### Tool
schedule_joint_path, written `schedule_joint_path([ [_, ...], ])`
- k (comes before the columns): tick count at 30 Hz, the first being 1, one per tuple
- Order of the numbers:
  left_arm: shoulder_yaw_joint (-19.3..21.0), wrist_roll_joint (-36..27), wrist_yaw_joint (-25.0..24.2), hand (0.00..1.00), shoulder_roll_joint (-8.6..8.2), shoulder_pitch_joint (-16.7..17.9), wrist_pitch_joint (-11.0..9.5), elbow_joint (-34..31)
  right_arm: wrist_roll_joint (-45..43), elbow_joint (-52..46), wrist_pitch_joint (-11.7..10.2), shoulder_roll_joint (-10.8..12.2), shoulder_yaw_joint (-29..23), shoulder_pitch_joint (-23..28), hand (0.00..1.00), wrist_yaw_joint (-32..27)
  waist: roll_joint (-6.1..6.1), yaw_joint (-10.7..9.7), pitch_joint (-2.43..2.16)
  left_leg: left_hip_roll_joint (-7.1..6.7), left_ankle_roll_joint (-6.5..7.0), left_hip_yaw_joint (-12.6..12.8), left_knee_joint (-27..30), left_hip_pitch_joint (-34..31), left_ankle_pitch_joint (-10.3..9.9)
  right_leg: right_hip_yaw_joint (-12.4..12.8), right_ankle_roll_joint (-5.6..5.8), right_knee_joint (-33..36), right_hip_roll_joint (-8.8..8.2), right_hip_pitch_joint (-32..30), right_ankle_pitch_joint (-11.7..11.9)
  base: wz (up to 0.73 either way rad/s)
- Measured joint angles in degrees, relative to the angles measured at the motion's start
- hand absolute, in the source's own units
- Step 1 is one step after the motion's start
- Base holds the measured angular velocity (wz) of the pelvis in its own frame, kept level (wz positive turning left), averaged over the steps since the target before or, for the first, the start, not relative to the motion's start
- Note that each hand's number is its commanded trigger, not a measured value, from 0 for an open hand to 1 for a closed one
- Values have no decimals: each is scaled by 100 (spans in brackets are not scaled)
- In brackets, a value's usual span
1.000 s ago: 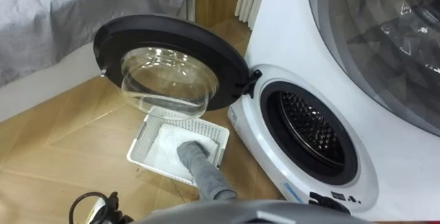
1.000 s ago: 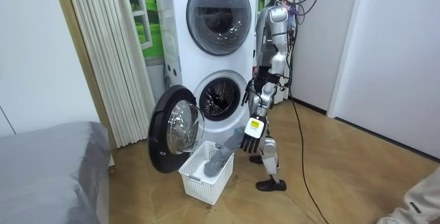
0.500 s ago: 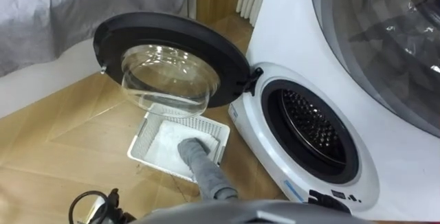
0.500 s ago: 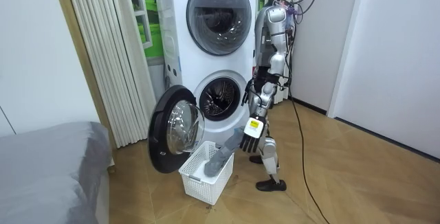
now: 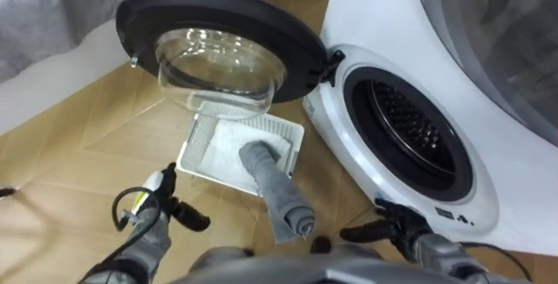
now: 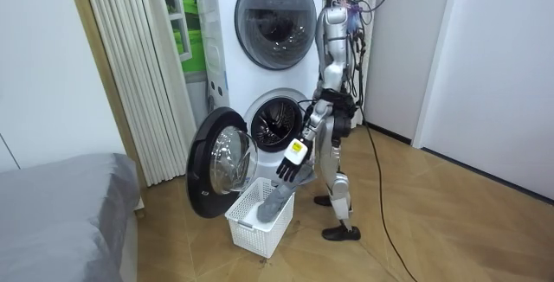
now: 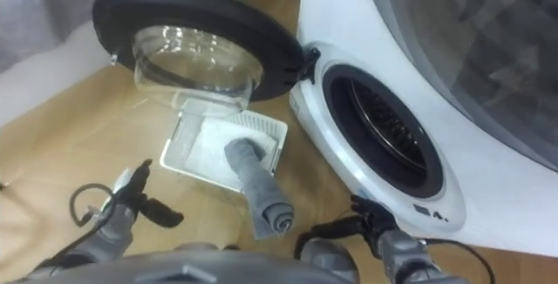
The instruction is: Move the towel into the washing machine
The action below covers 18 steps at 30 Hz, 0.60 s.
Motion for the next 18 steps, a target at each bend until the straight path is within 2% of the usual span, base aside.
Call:
schedule_joint_path([
  [2,-39,4,7,0,-22,-147,-30,210,-20,102,-14,36,2,-175,0,-21,-17,-88,30,2,0,21,106,-226,0,25,-1,109,-13,-251,0,-5],
  [3,-113,3,48,0,-47,-256,-32,285,-25,103,-20,49,7,-287,0,-73,-16,-130,71,-1,0,32,222,-419,0,42,-1,239,-34,-456,0,-5],
  [5,-194,14,84,0,-75,-402,-52,299,-24,105,-29,92,6,-404,0,-148,-13,-192,115,-9,0,35,380,-713,0,39,0,394,-64,-752,0,0],
  [7,-285,48,116,0,-97,-579,-67,298,-27,100,-31,118,12,-489,0,-206,-5,-215,156,-15,1,45,521,-983,-1,69,-1,527,-81,-1024,0,0],
  [8,-348,70,116,0,-106,-734,-74,297,-25,102,-32,123,13,-529,0,-213,8,-217,196,-15,1,71,633,-1184,-1,88,-1,667,-96,-1247,-1,-8],
  [10,-402,129,119,0,-105,-929,-123,298,-43,67,-34,127,13,-631,0,-215,20,-204,223,-12,1,140,744,-1457,-1,152,-4,820,-104,-1572,-2,-14],
  [11,-414,156,130,0,-103,-1013,-162,295,-74,39,-41,131,24,-692,0,-227,24,-209,269,-11,1,183,856,-1626,-1,160,-14,956,-125,-1767,-7,-11],
  [13,-548,207,213,0,-98,-1224,-180,281,-70,-144,-53,148,97,-690,0,-288,33,-279,290,-7,1,228,1078,-1961,-2,184,-49,1188,-157,-2116,-29,-3],
  [14,-651,265,235,0,-73,-1331,-180,282,-70,-211,-53,160,145,-738,0,-310,40,-330,321,4,1,254,1240,-2174,-2,212,-61,1311,-166,-2316,-36,0],
  [16,-764,377,253,0,-82,-1504,-179,286,-9,-302,-52,164,257,-803,0,-311,56,-385,354,23,2,336,1573,-2538,-13,280,-111,1534,-184,-2642,-67,-9],
  [18,-951,705,330,0,-84,-1743,-177,295,35,-367,-58,168,392,-919,0,-311,70,-414,392,100,29,430,2068,-2997,-149,379,-193,1959,-170,-3129,-139,-22],
])
